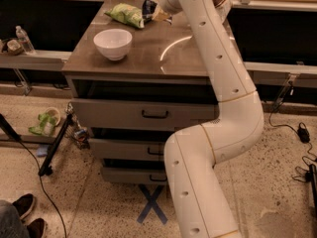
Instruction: Move rxbar blueberry near green jalapeno chip bag
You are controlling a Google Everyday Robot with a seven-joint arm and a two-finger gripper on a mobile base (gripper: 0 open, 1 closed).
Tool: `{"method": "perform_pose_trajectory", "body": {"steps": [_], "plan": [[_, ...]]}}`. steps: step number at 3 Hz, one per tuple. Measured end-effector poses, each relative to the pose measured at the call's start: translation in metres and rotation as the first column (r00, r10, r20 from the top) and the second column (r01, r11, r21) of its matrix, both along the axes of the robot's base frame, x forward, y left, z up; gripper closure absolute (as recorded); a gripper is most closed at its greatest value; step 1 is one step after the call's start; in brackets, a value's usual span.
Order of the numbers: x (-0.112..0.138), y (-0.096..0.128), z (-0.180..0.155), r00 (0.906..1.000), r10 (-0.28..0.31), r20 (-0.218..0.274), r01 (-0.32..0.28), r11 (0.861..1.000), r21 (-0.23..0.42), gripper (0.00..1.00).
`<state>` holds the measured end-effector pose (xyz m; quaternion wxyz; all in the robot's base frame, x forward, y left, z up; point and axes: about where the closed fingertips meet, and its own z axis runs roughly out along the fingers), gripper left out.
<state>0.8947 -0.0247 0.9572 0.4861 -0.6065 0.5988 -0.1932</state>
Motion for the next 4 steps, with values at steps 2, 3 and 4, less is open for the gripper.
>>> {"method": "perform_pose_trajectory", "body": {"steps": [2, 3, 4], "plan": [[0.013, -0.005, 0.014, 0.9969, -0.069, -0.039, 0.077, 0.959, 0.271, 1.00], [0.015, -0.007, 0.018, 0.9955, -0.069, -0.065, 0.088, 0.933, 0.349, 1.00], [0.020, -0.003, 0.012, 0.9919, -0.072, -0.104, 0.110, 0.898, 0.427, 1.00]]}}
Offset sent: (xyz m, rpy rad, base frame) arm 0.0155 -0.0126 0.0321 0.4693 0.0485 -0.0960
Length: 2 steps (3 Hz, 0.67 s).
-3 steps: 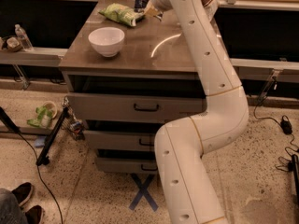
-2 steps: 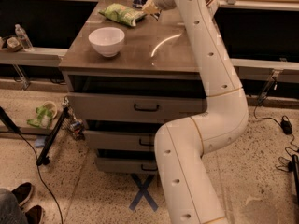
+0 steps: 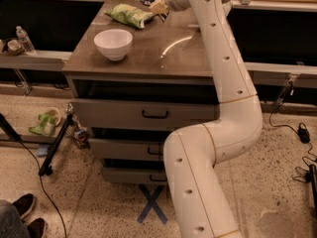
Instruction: Move rxbar blueberry near green jalapeno chip bag
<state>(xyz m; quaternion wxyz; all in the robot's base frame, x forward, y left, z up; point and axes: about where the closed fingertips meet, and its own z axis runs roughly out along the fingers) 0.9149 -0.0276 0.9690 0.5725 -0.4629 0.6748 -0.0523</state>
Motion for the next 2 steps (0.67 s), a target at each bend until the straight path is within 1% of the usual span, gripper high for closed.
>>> {"method": "perform_pose_trajectory", "body": {"steps": [1, 2], "plan": [[0.0068, 0.0030, -0.0064, 0.9994, -0.027, -0.020, 0.029, 0.997, 0.074, 1.00], [0.0144, 0.0065, -0.0092, 0.9981, -0.057, -0.024, 0.060, 0.988, 0.145, 1.00]]}}
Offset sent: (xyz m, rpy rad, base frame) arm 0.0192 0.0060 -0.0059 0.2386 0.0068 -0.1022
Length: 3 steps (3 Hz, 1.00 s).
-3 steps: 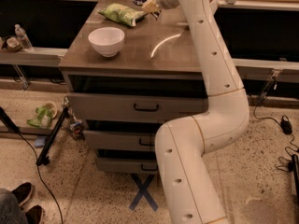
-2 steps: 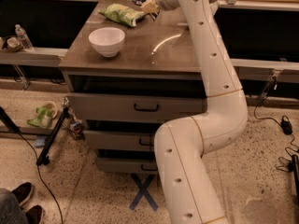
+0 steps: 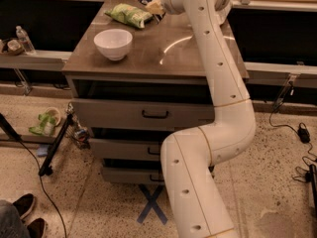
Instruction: Move rxbar blueberry near green jalapeno chip bag
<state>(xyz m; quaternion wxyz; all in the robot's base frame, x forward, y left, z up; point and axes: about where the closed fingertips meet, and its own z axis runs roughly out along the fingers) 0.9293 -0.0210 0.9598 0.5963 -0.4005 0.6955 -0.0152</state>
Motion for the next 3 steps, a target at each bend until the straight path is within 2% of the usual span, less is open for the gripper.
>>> {"method": "perform_pose_trajectory", "body": {"steps": [1, 3], "plan": [[0.010, 0.005, 0.003, 0.9997, -0.020, 0.013, 0.019, 0.999, 0.028, 1.00], [0.031, 0.017, 0.007, 0.9996, -0.019, 0.021, 0.018, 0.999, 0.029, 1.00]]}}
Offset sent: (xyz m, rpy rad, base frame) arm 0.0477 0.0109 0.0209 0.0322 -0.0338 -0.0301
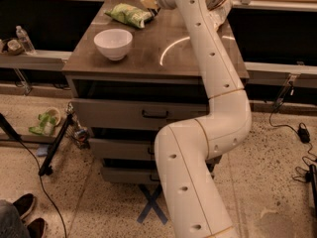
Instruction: Move rxbar blueberry near green jalapeno chip bag
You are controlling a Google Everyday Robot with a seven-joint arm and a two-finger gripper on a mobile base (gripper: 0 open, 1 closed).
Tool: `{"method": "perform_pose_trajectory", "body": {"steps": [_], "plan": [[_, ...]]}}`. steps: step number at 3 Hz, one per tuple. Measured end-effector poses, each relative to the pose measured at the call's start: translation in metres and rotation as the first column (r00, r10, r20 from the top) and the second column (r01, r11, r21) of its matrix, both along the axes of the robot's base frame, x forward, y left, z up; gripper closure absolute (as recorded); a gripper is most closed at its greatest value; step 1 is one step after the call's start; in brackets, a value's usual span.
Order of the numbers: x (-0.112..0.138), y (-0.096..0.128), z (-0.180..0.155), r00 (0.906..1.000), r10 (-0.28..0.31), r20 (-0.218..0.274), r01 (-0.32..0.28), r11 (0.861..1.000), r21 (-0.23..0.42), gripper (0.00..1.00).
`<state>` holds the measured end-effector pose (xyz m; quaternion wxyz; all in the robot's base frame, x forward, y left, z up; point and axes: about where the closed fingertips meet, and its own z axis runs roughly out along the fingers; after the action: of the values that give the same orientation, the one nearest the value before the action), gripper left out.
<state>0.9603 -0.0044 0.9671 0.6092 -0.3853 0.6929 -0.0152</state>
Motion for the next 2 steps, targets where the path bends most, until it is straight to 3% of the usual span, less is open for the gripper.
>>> {"method": "perform_pose_trajectory", "body": {"steps": [2], "plan": [[0.013, 0.017, -0.001, 0.9994, 0.033, 0.006, -0.033, 0.999, -0.011, 1.00]]}}
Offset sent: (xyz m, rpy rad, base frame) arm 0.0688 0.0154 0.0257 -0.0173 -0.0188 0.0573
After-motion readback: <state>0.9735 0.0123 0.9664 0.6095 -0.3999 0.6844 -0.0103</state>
